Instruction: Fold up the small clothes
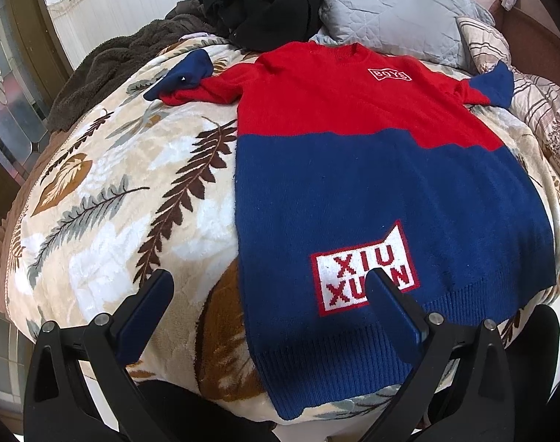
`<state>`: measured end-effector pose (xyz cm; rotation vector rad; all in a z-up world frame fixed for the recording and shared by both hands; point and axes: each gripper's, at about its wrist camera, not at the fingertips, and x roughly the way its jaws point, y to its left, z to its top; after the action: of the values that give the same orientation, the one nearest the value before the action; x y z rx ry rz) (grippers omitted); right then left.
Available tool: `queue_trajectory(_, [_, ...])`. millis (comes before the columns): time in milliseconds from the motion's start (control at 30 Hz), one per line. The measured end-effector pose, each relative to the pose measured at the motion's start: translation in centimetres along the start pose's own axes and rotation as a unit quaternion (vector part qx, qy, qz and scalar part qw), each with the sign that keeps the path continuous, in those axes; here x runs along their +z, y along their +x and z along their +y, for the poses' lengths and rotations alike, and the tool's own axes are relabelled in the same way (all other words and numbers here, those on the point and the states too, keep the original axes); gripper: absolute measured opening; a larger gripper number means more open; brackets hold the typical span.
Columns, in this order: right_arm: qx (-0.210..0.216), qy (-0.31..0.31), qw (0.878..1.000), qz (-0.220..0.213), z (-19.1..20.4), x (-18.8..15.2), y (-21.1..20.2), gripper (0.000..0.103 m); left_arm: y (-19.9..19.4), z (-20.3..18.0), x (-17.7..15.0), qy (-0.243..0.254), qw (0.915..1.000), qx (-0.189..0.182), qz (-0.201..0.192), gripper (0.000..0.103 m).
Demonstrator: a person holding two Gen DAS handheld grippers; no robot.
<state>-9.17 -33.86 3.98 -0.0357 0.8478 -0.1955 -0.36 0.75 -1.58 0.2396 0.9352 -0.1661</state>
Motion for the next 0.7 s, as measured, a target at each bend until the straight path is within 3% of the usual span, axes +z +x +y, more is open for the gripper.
queue_trajectory(167, [0.004,0.011,1.0,0.004,-0.5,-0.1,0.4,0.101,0.3,0.5,0.1,-0.005,0.9999,-0.004,0.008,0.103])
queue_trajectory(333, [0.016,0.054,0.998,0.026,-2.4,-0.6,1.8,0.1,1.6,3.3,0.1,-0.06,0.9971,-0.021,0.043,0.103])
queue_trajectory(433, [0.036,0.089,0.994,0.048,-3.4,-1.3,3.3,0.099,2.7,3.6,-0.6,-0.068,0.9947,-0.03,0.072,0.103])
queue_trajectory(533, [0.079,0.115,0.988,0.073,-3.6,-2.1,5.1,0.089,3.7,2.6,-1.6,-0.067,0.9905,-0.056,0.106,0.102])
queue_trajectory(567, [0.097,0.118,0.985,0.084,-3.2,-2.4,5.8,0.08,4.0,2.3,-1.8,-0.069,0.9883,-0.069,0.118,0.092])
queue_trajectory(600, [0.108,0.117,0.983,0.09,-2.9,-2.6,6.1,0.065,4.2,1.9,-2.1,-0.072,0.9862,-0.078,0.127,0.09])
queue_trajectory(633, [0.118,0.109,0.982,0.098,-2.3,-2.8,6.6,0.061,3.7,1.5,-2.2,-0.07,0.9887,-0.071,0.112,0.084])
queue_trajectory(667, [0.103,0.087,0.987,0.086,-1.5,-2.8,6.4,0.045,3.4,1.3,-2.0,-0.064,0.9887,-0.08,0.109,0.059])
queue_trajectory(700, [0.11,0.066,0.989,0.073,-0.9,-2.8,6.0,0.007,2.9,1.0,-1.9,-0.051,0.9887,-0.091,0.107,0.025])
